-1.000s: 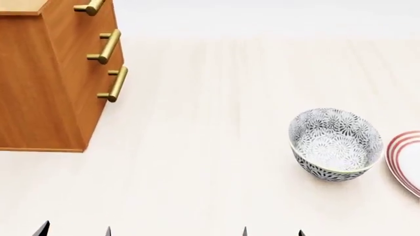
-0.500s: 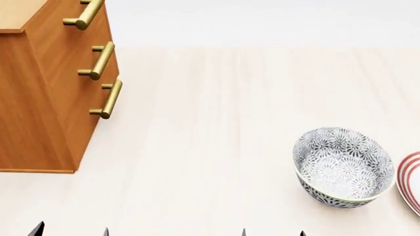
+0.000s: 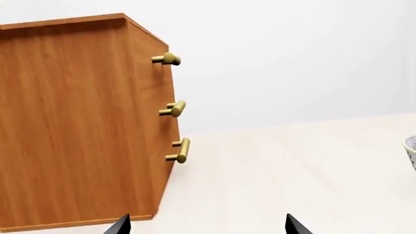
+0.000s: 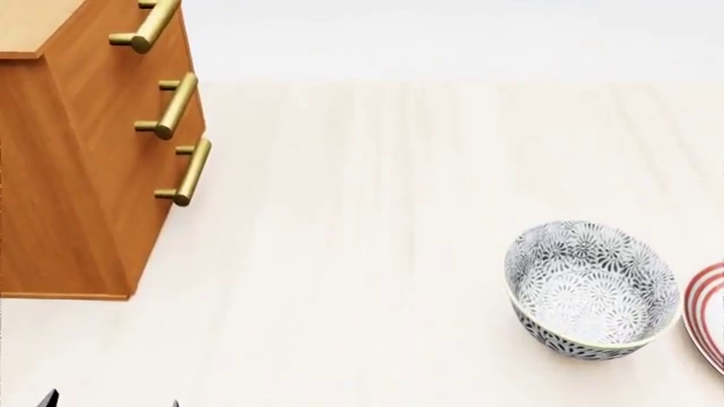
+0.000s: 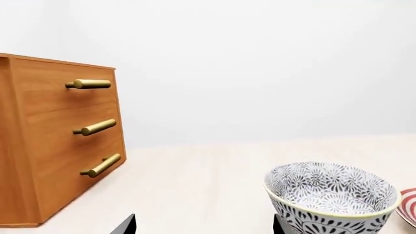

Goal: Put the bowl on top of the cabinet.

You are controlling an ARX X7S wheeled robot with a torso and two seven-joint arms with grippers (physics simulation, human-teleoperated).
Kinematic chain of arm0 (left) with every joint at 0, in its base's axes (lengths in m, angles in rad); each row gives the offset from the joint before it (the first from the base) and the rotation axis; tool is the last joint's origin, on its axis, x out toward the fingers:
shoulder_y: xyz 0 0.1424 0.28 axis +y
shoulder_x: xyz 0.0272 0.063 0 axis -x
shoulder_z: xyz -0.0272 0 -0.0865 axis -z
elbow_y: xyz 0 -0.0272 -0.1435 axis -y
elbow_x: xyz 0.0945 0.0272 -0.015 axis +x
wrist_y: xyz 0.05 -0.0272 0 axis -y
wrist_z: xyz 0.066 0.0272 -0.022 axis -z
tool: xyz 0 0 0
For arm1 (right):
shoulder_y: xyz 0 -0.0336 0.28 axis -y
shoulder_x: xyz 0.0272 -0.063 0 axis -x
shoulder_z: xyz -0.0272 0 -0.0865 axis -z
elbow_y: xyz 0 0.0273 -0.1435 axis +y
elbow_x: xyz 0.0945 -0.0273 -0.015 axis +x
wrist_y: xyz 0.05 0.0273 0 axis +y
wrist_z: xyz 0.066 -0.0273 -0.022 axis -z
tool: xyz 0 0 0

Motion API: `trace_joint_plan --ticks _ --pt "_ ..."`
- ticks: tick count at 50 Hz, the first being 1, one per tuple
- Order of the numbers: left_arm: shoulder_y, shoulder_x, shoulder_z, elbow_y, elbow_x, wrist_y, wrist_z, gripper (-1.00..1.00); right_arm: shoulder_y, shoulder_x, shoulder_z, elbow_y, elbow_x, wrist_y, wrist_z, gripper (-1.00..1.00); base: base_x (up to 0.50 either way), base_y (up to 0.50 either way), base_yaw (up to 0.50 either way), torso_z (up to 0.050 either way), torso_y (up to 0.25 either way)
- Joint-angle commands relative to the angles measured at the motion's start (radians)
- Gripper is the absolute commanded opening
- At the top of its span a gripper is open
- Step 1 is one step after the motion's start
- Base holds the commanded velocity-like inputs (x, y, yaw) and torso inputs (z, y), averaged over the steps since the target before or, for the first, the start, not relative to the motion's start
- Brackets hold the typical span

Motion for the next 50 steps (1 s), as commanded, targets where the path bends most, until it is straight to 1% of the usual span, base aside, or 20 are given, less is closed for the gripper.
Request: trace_joint_plan --ticks 1,12,16,21,25,30,39,41,45,50 --pt "0.011 0.001 -0.006 0.027 0.002 -0.015 0.008 1.0 -0.031 -0.002 -0.002 -0.027 -0.035 -0.012 -0.01 1.0 0.0 0.0 0.0 0.039 0.0" --pt "-0.001 -0.003 -0.003 0.013 -0.012 -0.021 0.005 1.0 -0.004 0.005 -0.004 -0.05 -0.023 0.087 0.018 1.0 0.0 0.0 0.0 0.045 0.0" --pt "-0.002 -0.005 0.0 0.011 -0.012 -0.021 0.004 1.0 0.002 -0.013 0.008 -0.063 -0.041 0.13 0.07 1.0 0.0 0.0 0.0 0.047 0.0" --pt "0.001 -0.008 -0.004 0.019 -0.015 -0.026 -0.007 1.0 0.017 -0.013 0.015 -0.081 -0.033 0.176 0.091 1.0 0.0 0.0 0.0 0.047 0.0" --pt "0.0 -0.008 0.0 0.017 -0.014 -0.026 -0.009 1.0 0.011 -0.009 -0.007 -0.084 -0.082 0.175 0.108 1.0 0.0 0.0 0.0 0.048 0.0" --pt "-0.001 -0.011 0.001 0.019 -0.015 -0.028 -0.017 1.0 0.01 0.0 -0.01 -0.094 -0.035 0.171 0.089 1.0 0.0 0.0 0.0 0.048 0.0" --pt "-0.003 -0.014 0.004 0.02 -0.017 -0.029 -0.024 1.0 0.024 0.011 -0.004 -0.094 -0.015 0.189 0.097 1.0 0.0 0.0 0.0 0.048 0.0" --pt "-0.004 -0.014 0.005 0.02 -0.017 -0.032 -0.026 1.0 0.018 0.025 -0.006 -0.09 0.019 0.168 0.064 1.0 0.0 0.0 0.0 0.048 0.0" --pt "-0.006 -0.013 0.008 0.018 -0.016 -0.033 -0.028 1.0 0.014 0.032 -0.014 -0.082 0.006 0.145 0.06 1.0 0.0 0.0 0.0 0.048 0.0" --pt "-0.003 -0.014 -0.001 0.025 -0.039 -0.029 -0.031 1.0 0.006 0.022 -0.001 -0.066 -0.02 0.109 0.091 1.0 0.0 0.0 0.0 0.016 0.0"
